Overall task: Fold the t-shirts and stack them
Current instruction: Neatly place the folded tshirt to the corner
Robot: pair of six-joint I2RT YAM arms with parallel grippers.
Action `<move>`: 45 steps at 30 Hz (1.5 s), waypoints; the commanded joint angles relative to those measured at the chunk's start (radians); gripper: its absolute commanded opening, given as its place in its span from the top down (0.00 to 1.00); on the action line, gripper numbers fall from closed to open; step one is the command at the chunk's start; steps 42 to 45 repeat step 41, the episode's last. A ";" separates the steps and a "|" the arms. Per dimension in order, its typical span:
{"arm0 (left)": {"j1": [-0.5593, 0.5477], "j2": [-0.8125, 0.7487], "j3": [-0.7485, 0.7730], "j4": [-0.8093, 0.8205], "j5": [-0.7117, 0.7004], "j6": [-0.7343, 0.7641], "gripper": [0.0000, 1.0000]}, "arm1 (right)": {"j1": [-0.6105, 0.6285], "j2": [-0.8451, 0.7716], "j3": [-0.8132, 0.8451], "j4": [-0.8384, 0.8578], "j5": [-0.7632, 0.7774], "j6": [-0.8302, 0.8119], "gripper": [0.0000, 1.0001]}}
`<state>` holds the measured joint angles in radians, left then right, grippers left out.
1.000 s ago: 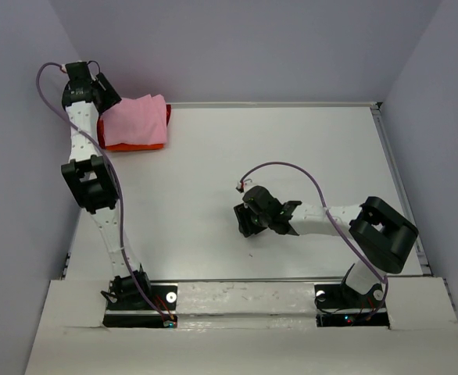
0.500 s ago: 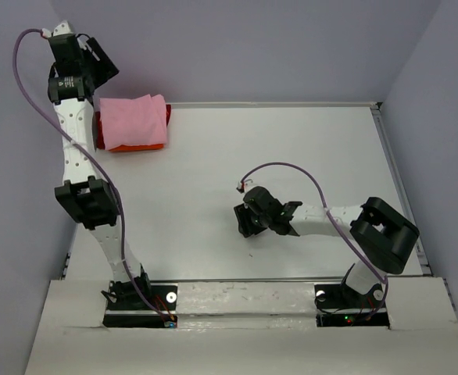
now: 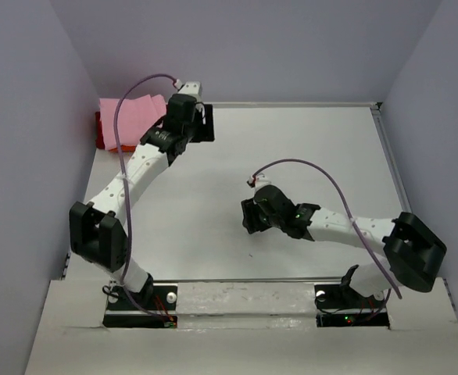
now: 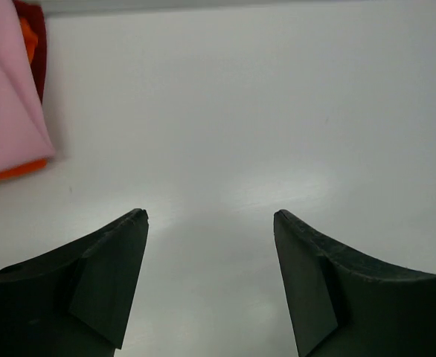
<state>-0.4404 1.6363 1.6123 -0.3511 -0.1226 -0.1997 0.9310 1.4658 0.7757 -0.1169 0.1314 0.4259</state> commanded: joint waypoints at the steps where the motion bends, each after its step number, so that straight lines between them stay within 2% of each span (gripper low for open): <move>1: 0.025 -0.174 -0.338 0.213 -0.080 -0.017 0.20 | -0.012 -0.123 0.060 0.002 0.161 -0.048 0.40; 3: -0.007 -0.219 -0.496 0.283 -0.112 -0.032 0.20 | -0.058 -0.148 0.089 -0.010 0.186 -0.091 0.39; 5: -0.035 -0.220 -0.540 0.297 -0.143 -0.024 0.19 | -0.099 -0.151 0.120 -0.013 0.185 -0.116 0.38; 6: -0.056 -0.210 -0.535 0.293 -0.159 -0.003 0.19 | -0.124 -0.151 0.134 -0.015 0.175 -0.128 0.38; 7: -0.116 -0.182 -0.490 0.238 -0.248 0.018 0.16 | -0.151 -0.151 0.157 -0.015 0.157 -0.145 0.37; 8: -0.139 -0.170 -0.482 0.221 -0.279 0.054 0.13 | -0.225 -0.145 0.165 -0.012 0.145 -0.151 0.37; 10: -0.167 -0.161 -0.511 0.262 -0.311 0.094 0.11 | -0.326 -0.133 0.191 -0.009 0.084 -0.141 0.36; 11: -0.170 -0.165 -0.522 0.270 -0.307 0.085 0.10 | -0.383 -0.127 0.186 0.026 0.058 -0.095 0.36; 12: -0.169 -0.171 -0.523 0.279 -0.284 0.085 0.10 | -0.493 -0.125 0.169 0.063 0.030 -0.070 0.35; 13: -0.169 -0.193 -0.535 0.302 -0.266 0.079 0.08 | -0.535 -0.121 0.139 0.148 -0.019 -0.035 0.35; 15: -0.170 -0.217 -0.546 0.331 -0.244 0.066 0.04 | -0.601 -0.101 0.108 0.218 0.005 -0.027 0.34; 16: -0.169 -0.243 -0.561 0.337 -0.238 0.059 0.01 | -0.610 -0.088 0.094 0.249 0.014 -0.041 0.33; 19: -0.170 -0.268 -0.571 0.336 -0.219 0.017 0.01 | -0.610 -0.042 0.102 0.237 0.031 -0.055 0.32; 25: -0.178 -0.230 -0.502 0.282 -0.227 -0.046 0.01 | -0.610 -0.028 0.099 0.194 -0.021 -0.030 0.32; 40: -0.201 -0.302 -0.537 0.317 -0.327 -0.046 0.01 | -0.610 -0.099 0.063 0.161 -0.081 -0.046 0.32; 45: -0.201 -0.306 -0.545 0.325 -0.322 -0.041 0.01 | -0.610 -0.101 0.060 0.161 -0.081 -0.044 0.32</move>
